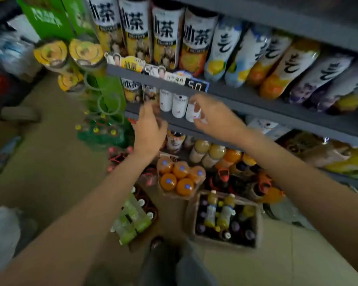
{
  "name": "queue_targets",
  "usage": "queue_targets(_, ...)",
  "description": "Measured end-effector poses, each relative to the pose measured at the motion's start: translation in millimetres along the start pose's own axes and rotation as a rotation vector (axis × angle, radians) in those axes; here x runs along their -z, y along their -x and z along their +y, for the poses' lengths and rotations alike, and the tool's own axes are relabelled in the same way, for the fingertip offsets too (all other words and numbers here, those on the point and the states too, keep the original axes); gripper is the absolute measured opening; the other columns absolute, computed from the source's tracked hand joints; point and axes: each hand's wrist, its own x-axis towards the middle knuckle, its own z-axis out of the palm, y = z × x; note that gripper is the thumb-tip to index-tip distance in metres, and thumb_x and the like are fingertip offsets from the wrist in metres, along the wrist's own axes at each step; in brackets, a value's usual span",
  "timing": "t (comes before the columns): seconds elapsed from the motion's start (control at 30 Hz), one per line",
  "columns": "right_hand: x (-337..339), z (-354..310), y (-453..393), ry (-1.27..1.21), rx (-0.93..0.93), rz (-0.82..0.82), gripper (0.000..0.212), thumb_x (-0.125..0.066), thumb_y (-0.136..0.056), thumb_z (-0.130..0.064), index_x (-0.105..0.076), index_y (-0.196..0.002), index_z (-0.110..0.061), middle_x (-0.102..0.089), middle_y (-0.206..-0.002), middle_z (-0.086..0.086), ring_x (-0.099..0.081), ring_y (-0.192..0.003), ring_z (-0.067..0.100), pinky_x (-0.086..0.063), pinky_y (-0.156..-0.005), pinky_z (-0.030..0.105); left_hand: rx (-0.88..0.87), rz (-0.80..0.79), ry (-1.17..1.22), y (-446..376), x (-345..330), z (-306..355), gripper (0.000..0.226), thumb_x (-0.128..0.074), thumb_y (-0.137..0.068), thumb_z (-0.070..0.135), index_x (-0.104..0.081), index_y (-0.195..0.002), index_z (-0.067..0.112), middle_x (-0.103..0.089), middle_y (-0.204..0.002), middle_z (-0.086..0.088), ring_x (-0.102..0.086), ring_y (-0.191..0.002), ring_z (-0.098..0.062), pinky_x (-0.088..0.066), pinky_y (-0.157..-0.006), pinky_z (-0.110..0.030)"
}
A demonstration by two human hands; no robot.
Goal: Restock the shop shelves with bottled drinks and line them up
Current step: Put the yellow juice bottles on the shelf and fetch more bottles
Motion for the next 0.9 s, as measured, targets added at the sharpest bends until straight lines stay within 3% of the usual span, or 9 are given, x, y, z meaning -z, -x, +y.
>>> queue_targets(0.13,-86,53,48,0.010,-0.159,-0.283,0.049,-0.055,-0.089,-0.014,-0.039,-0.134,-0.005,-0.045,-0.130,0.016,-0.046,-0.118,0.030,-0.035,-0.086,0.031,0.238,-0.295,-0.075,60,-56,-70,0.034,-0.055,-0.086,0.008,-0.045,-0.119,0.004,-0.061,-0.105,-0.013,-0.058,-0.098,-0.030,-0.043,-0.078,-0.033)
queue_targets(0.2,-123,91,74,-0.001,-0.256,-0.364,0.046,-0.056,-0.089,-0.016,-0.041,-0.130,-0.002,-0.048,-0.123,0.017,-0.049,-0.110,0.032,-0.037,-0.083,0.033,0.319,-0.413,-0.113,82,-86,-86,0.036,-0.055,-0.086,0.011,-0.045,-0.120,0.004,-0.062,-0.104,-0.014,-0.058,-0.101,-0.032,-0.046,-0.083,-0.038)
queue_targets(0.27,-159,129,101,-0.060,-0.354,-0.431,0.035,-0.056,-0.087,-0.013,-0.045,-0.118,-0.002,-0.048,-0.104,0.014,-0.049,-0.094,0.029,-0.038,-0.074,0.034,0.337,-0.510,-0.135,101,-118,-93,0.036,-0.054,-0.087,0.011,-0.045,-0.121,0.003,-0.062,-0.105,-0.016,-0.057,-0.103,-0.034,-0.045,-0.085,-0.040)
queue_targets(0.4,-230,203,150,-0.089,-0.611,-0.542,0.030,-0.051,-0.092,-0.017,-0.047,-0.117,-0.001,-0.052,-0.106,0.013,-0.053,-0.097,0.030,-0.040,-0.074,0.033,0.299,-0.661,-0.187,139,-192,-106,0.037,-0.054,-0.087,0.012,-0.044,-0.121,0.003,-0.060,-0.112,-0.020,-0.055,-0.108,-0.037,-0.041,-0.086,-0.038)
queue_targets(0.57,-355,293,218,-0.193,-0.885,-0.533,0.031,-0.053,-0.091,-0.027,-0.059,-0.108,-0.002,-0.064,-0.108,0.016,-0.060,-0.101,0.031,-0.044,-0.072,0.033,0.362,-0.696,-0.176,189,-293,-144,0.035,-0.058,-0.084,0.010,-0.049,-0.116,0.001,-0.065,-0.101,-0.018,-0.060,-0.098,-0.034,-0.044,-0.086,-0.038)
queue_targets(0.67,-430,332,250,-0.317,-1.044,-0.595,0.047,-0.055,-0.087,-0.043,-0.059,-0.114,-0.004,-0.062,-0.113,0.017,-0.058,-0.106,0.033,-0.045,-0.082,0.034,0.380,-0.680,-0.209,216,-354,-174,0.039,-0.051,-0.080,0.026,-0.051,-0.115,0.007,-0.067,-0.098,-0.013,-0.062,-0.096,-0.029,-0.043,-0.085,-0.031)
queue_targets(0.77,-492,362,258,-0.408,-1.176,-0.514,0.064,-0.057,-0.080,-0.056,-0.052,-0.124,-0.010,-0.059,-0.122,0.014,-0.054,-0.113,0.034,-0.046,-0.094,0.039,0.426,-0.674,-0.169,238,-408,-196,0.035,-0.054,-0.087,0.010,-0.047,-0.121,0.001,-0.064,-0.096,-0.013,-0.060,-0.089,-0.026,-0.039,-0.076,-0.025)
queue_targets(0.9,-533,376,246,-0.516,-1.352,-0.371,0.069,-0.062,-0.079,-0.051,-0.046,-0.129,-0.008,-0.051,-0.128,0.014,-0.046,-0.122,0.032,-0.042,-0.101,0.040,0.451,-0.662,-0.161,255,-439,-210,0.031,-0.052,-0.088,0.003,-0.050,-0.118,-0.006,-0.063,-0.100,-0.024,-0.060,-0.092,-0.035,-0.044,-0.081,-0.037)
